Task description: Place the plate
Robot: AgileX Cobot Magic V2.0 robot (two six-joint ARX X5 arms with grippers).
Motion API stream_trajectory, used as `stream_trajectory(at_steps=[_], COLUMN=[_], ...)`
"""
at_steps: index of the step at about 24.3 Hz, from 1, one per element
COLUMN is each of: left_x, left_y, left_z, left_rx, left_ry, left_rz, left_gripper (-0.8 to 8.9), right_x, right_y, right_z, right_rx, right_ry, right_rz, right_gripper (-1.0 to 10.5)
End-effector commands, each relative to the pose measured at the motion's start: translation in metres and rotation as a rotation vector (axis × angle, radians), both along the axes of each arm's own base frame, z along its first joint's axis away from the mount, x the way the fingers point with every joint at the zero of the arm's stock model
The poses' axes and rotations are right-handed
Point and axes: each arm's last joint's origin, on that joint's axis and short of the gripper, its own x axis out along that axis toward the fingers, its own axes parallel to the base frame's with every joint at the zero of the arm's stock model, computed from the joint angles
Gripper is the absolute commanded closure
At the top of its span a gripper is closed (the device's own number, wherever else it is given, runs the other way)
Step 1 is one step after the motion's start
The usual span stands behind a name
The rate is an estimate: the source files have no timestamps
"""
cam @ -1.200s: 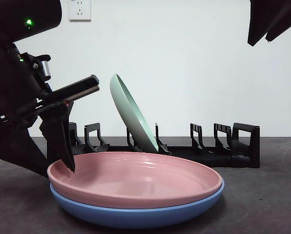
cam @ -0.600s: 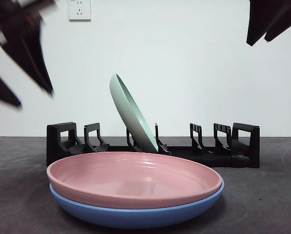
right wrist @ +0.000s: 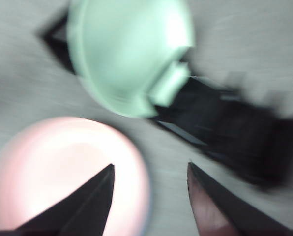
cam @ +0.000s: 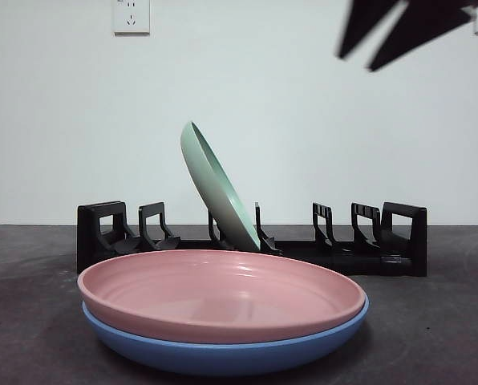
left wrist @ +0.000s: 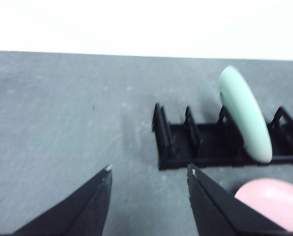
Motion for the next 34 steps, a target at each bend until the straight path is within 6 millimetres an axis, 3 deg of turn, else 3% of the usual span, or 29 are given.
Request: stream_trajectory(at_steps=[1,5,11,20,34], left_x=[-0.004,-0.006,-0.006,-0.006,-0.006], left_y=[0.002,0.002,0.003,0.003,0.003], left_z=[0.003,0.001,0.000,0.000,0.000], left_rx=[0.015,0.024,0.023,0.020,0.022], left_ry=[-0.015,0.004,0.013,0.014,0.015], left_rz=[-0.007,-0.007,-0.005,-0.004,-0.005], left_gripper=[5.66,5.66,5.66,5.66,5.66], right_x=[0.026,0.072,0.118,0.138,0.151], right_y=[0.021,0.057,0.096,0.128,0.152], right_z=[0.020,0.039,0.036,0.012,-0.027], right_rx=[0.107,0.142,0.150,0.120,0.092], right_ry=[0.113,0.216,0.251,0.276,0.334], right_rz=[0.029,0.108,0.120,0.101,0.087], right_gripper=[7.1,7.1,6.5,6.6,6.9])
